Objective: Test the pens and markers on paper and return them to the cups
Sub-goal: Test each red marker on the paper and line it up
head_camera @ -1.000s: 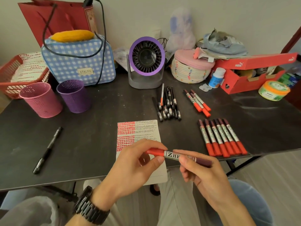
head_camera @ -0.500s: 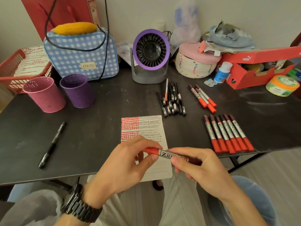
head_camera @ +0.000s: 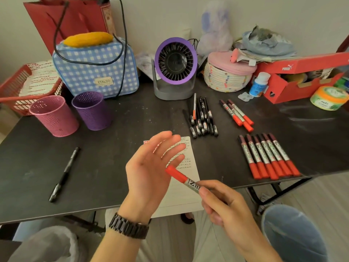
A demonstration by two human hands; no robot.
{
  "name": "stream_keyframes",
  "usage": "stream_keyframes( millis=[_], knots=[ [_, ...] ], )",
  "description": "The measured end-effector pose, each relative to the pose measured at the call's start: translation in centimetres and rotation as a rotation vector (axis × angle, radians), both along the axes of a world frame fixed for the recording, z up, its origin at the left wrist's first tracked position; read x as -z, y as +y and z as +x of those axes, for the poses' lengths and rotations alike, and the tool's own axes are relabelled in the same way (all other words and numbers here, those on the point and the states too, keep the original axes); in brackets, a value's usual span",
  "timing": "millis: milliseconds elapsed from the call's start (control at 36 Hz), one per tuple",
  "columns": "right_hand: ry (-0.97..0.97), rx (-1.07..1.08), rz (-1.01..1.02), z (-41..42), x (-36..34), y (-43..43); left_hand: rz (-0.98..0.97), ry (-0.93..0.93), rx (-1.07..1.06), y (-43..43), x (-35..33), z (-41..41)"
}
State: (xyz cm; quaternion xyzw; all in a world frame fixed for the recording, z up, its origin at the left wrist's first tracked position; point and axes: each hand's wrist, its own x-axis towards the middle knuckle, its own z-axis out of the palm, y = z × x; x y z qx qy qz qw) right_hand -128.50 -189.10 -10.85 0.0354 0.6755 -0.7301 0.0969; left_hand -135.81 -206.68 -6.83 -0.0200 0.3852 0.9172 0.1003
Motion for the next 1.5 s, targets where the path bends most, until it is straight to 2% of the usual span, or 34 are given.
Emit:
stream_keyframes(
  millis=[306, 500, 778, 1083, 1250, 1389, 1444, 1500],
  knots=[
    [-0.059, 0.044, -0.112, 0.7, 0.0, -1.7, 0.150, -0.047, 0.025, 1.8, -0.4, -0.1],
    [0.040, 0.163, -0.005, 1.1, 0.0, -2.2, 0.128, -0.045, -0.040, 2.7, -0.2, 0.2],
    [0.154, 0.217, 0.172, 2.1, -0.2, -2.3, 0.150, -0.148, -0.091, 3.5, 0.8, 1.0],
    [0.098, 0.229, 0.188, 2.0, -0.4, -2.2, 0.115, -0.123, -0.123, 3.8, 0.9, 1.3],
    [0.060, 0.275, 0.156, 2.0, -0.1, -3.1, 0.073, -0.117, -0.137, 3.5, 0.8, 1.4],
    [0.024, 0.193, 0.063, 1.0, -0.8, -2.5, 0.020, -0.063, -0.044, 2.7, 0.4, 0.6],
    [0.030, 0.142, 0.082, 0.6, -1.2, -1.7, -0.070, -0.044, -0.005, 2.5, 0.3, 0.3],
    [0.042, 0.082, 0.133, 0.4, -1.4, -0.8, -0.241, -0.003, 0.016, 2.2, 0.5, 0.2]
  ],
)
